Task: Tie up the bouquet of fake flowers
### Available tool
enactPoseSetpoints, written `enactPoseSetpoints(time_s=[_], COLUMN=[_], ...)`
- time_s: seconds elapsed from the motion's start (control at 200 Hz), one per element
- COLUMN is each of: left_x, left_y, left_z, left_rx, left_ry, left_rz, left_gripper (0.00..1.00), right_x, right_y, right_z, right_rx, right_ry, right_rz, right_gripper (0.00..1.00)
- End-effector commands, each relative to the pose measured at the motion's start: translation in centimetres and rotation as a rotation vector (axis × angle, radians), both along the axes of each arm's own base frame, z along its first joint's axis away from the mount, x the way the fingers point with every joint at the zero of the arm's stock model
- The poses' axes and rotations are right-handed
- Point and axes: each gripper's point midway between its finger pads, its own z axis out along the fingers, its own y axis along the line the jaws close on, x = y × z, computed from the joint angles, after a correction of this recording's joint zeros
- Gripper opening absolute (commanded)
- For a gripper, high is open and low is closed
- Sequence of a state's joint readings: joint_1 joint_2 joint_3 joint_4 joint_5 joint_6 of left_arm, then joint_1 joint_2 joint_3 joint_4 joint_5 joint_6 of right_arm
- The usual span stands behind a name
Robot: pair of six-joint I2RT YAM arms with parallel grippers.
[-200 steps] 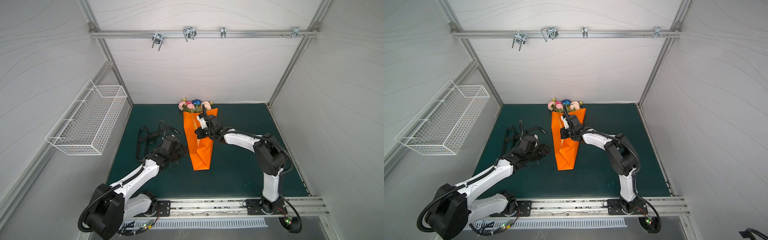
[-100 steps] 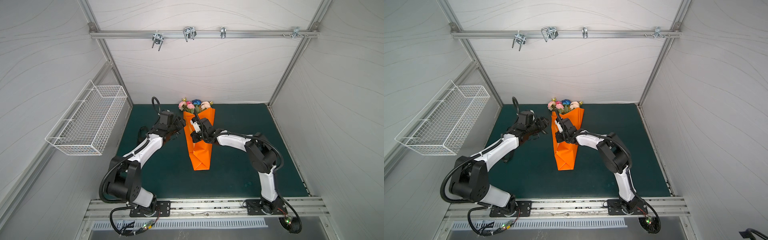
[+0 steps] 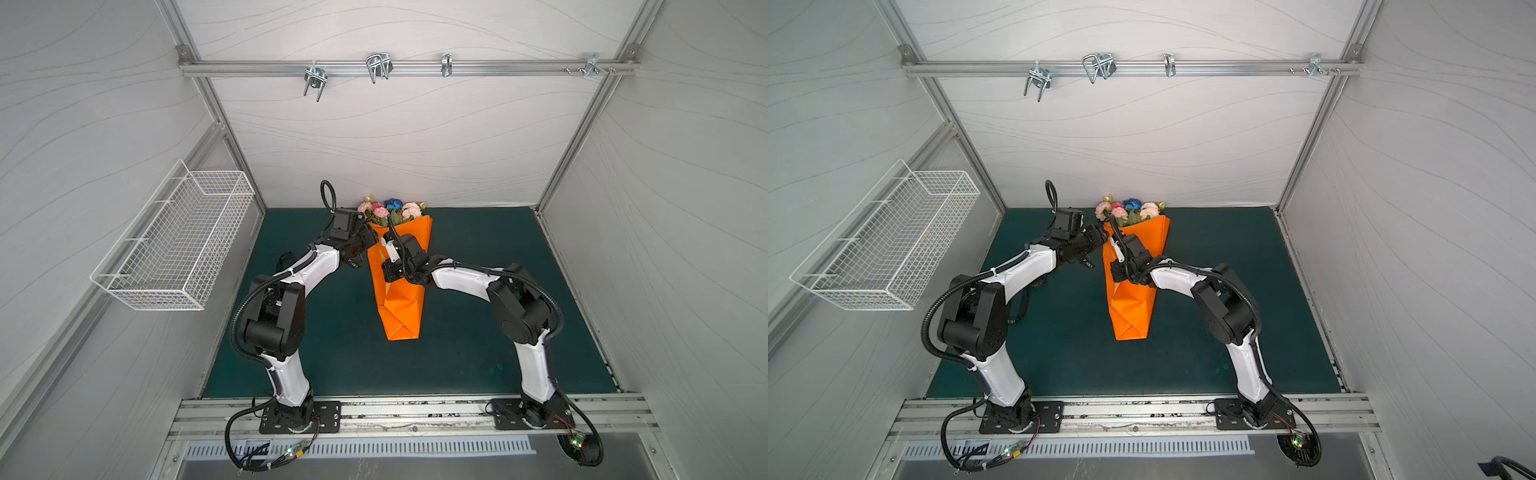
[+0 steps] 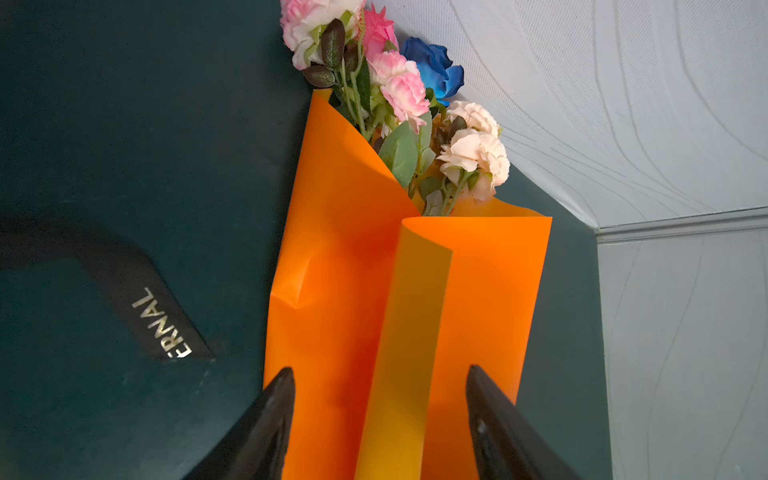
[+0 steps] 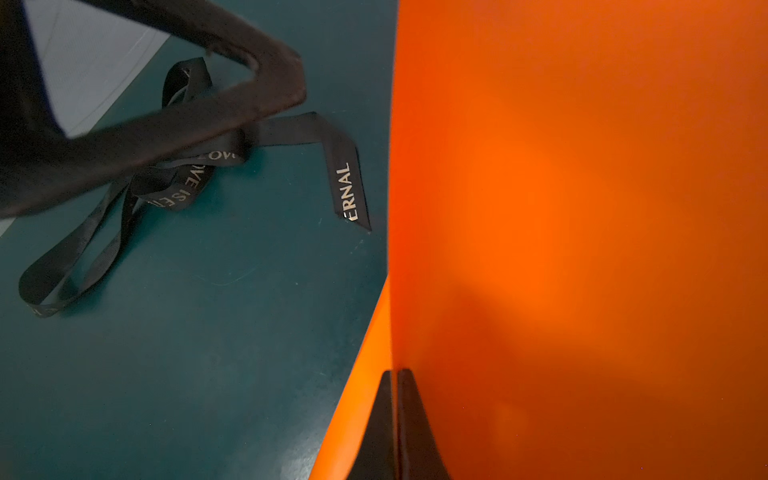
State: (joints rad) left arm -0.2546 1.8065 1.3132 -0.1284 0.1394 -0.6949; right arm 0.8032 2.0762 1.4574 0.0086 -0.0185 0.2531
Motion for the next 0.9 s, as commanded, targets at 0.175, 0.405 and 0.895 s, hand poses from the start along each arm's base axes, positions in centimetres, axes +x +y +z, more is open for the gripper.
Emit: enactPoseSetpoints(time_s=[0.175,0.405,0.895], left_x=[3.0,4.0,5.8], left_y=[-1.7,-1.1,0.3], left_z=[0.2,-1.2,-3.6], left_rx=[-0.064,-0.064,-0.032], left_ry=[-0.017,0.002,0.003], left_rz=[-0.071,-0.062,-0.087], left_gripper=[0.49,0.08,0.00], right_x=[0.2,0.2,-6.1], right_y=[0.8,0.9,-1.6], right_z=[-0.5,-0.5,4.9], right_rx=[-0.018,-0.017,0.096], right_ry=[-0.007,-0.003,0.123], right_rz=[0.020,0.025,0.108], right_gripper=[0.00,0.00,0.44])
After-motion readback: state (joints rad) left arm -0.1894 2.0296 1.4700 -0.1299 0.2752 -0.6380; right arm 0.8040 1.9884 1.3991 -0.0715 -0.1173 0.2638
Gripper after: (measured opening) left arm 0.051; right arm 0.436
